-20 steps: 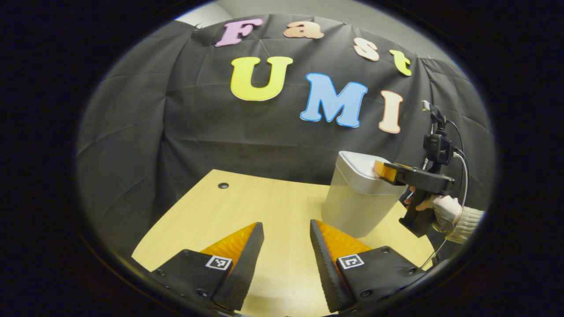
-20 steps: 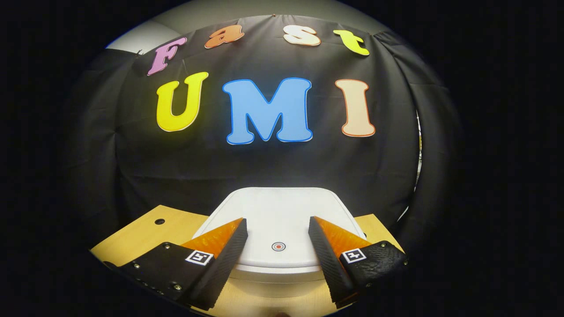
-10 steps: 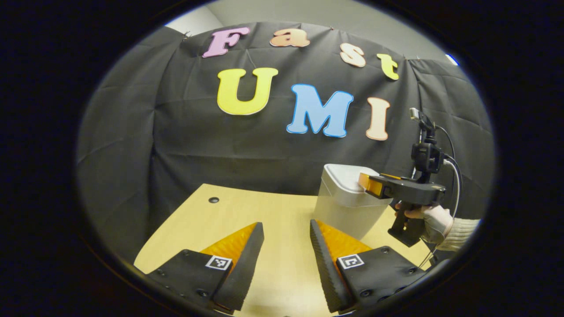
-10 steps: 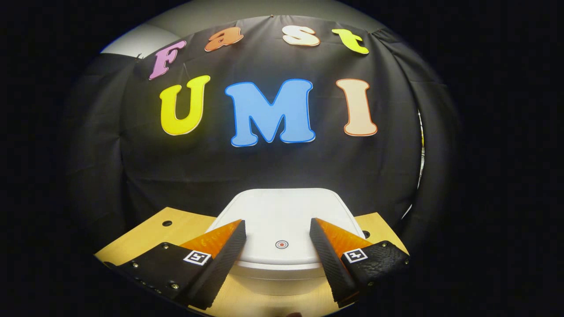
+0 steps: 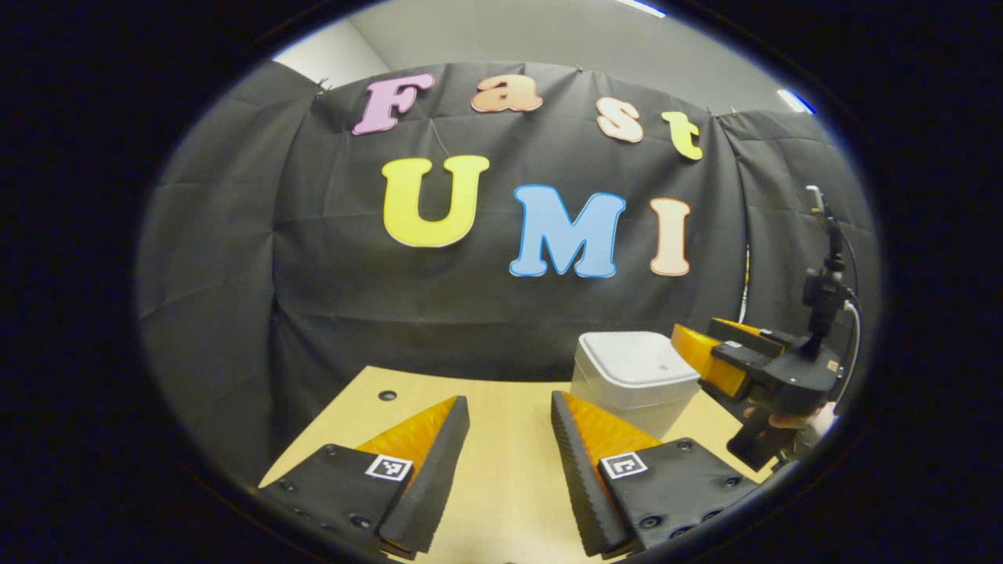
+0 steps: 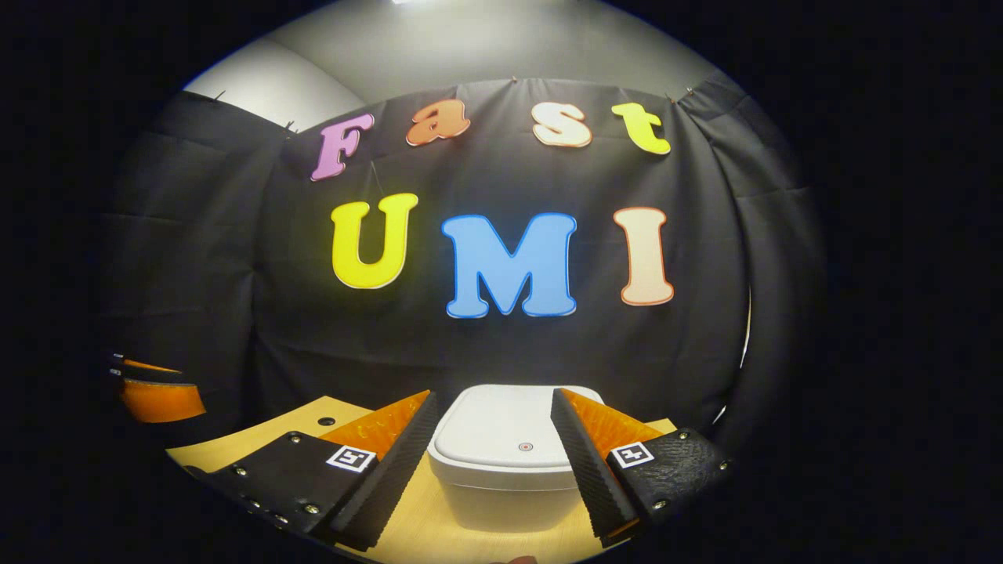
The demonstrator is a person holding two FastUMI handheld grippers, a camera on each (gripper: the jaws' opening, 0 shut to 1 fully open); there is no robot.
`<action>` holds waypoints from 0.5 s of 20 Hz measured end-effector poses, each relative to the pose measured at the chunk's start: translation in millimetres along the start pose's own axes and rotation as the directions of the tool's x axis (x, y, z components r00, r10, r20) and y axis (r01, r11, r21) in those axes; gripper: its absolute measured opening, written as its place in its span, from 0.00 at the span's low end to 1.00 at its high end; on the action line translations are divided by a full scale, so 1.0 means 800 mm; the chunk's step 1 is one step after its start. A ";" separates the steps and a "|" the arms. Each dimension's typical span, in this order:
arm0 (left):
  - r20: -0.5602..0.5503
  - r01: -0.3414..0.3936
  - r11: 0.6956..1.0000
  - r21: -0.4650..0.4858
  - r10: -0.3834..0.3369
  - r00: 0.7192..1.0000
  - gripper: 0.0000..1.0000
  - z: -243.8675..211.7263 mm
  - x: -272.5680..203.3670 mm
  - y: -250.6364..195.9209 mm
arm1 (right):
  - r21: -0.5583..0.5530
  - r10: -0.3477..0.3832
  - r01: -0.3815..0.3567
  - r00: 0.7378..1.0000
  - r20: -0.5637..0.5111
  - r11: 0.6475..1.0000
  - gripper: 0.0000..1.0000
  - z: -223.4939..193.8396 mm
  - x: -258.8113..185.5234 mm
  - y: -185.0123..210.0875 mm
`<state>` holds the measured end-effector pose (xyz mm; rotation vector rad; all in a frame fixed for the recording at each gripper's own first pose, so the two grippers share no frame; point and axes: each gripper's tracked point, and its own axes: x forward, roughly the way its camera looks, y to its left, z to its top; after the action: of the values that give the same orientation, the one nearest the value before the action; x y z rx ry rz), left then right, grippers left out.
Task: Press the lid of the desktop garbage bin to open it, pick up the crumpled paper on the desktop and throw it into the bin, then pick up the pop can on the desktop and drop it into the bin, and finally close the garbage bin lid.
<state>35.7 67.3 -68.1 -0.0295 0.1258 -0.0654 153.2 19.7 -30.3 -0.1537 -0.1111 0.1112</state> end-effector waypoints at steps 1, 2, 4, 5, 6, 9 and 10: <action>0.022 -0.004 1.000 0.005 0.004 1.000 0.77 0.011 -0.001 0.001 | -0.004 0.002 -0.002 1.000 0.021 1.000 0.94 0.014 -0.009 0.004; 0.044 -0.012 1.000 0.010 0.011 0.999 0.77 0.021 -0.002 0.003 | -0.007 0.001 -0.001 0.999 0.046 1.000 0.94 0.028 -0.017 0.003; 0.078 -0.017 1.000 0.022 0.015 0.997 0.68 0.036 -0.003 0.004 | -0.009 -0.008 0.009 0.996 0.093 1.000 0.94 0.058 -0.022 0.001; 0.098 -0.022 0.999 0.033 0.018 0.995 0.74 0.044 -0.006 0.003 | -0.008 -0.017 0.018 0.994 0.112 1.000 0.94 0.069 -0.032 -0.001; 0.117 -0.031 0.998 0.049 0.025 0.993 0.80 0.050 -0.007 0.005 | -0.007 -0.027 0.028 0.991 0.131 1.000 0.93 0.075 -0.040 -0.003; 0.152 -0.046 0.995 0.091 0.032 0.988 0.94 0.058 -0.010 -0.003 | -0.029 -0.049 0.055 0.984 0.172 0.998 0.93 0.085 -0.060 -0.009; 0.157 -0.052 0.994 0.096 0.036 0.987 0.96 0.058 -0.009 -0.007 | -0.048 -0.047 0.057 0.983 0.176 0.997 0.94 0.084 -0.066 -0.009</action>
<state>33.7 63.2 -21.0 0.0683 -0.0330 -0.0250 93.8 16.4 31.2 -0.1938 -0.2931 0.0695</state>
